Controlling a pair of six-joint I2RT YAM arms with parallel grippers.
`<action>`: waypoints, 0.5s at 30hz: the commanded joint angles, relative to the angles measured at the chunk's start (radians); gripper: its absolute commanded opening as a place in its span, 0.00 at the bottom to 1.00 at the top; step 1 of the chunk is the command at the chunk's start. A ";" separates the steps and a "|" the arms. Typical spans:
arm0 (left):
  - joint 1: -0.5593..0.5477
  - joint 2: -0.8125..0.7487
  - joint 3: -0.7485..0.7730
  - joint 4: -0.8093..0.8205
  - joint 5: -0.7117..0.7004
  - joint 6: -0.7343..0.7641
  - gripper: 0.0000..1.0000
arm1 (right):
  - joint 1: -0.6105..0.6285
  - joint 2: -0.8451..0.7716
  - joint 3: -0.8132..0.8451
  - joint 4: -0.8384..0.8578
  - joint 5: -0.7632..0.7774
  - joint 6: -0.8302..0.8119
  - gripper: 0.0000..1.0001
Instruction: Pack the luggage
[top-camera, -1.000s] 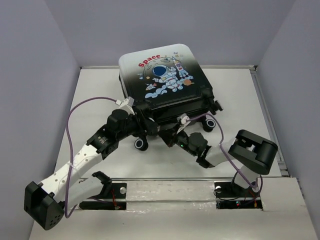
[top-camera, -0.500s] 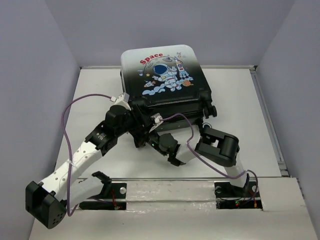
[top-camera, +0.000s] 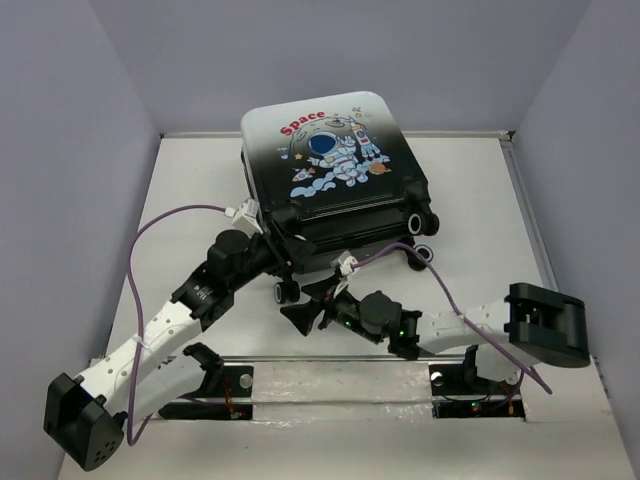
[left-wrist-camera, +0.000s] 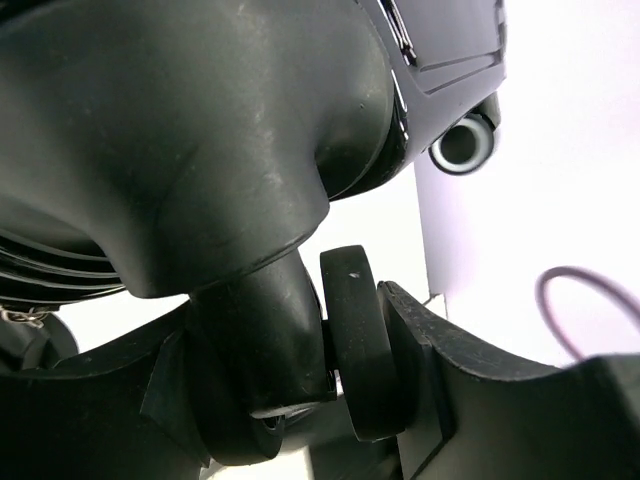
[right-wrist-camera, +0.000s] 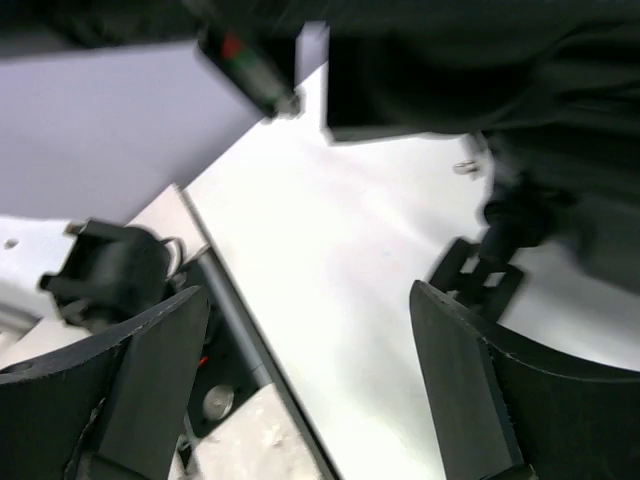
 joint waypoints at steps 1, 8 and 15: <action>-0.019 -0.087 0.005 0.350 0.048 0.051 0.68 | -0.045 -0.134 0.028 -0.338 0.130 -0.045 0.88; -0.019 -0.081 -0.008 0.330 0.031 0.034 0.94 | -0.163 -0.166 0.158 -0.429 0.041 -0.154 0.89; -0.019 -0.103 -0.062 0.340 -0.004 -0.029 0.99 | -0.217 -0.088 0.265 -0.318 -0.007 -0.227 0.90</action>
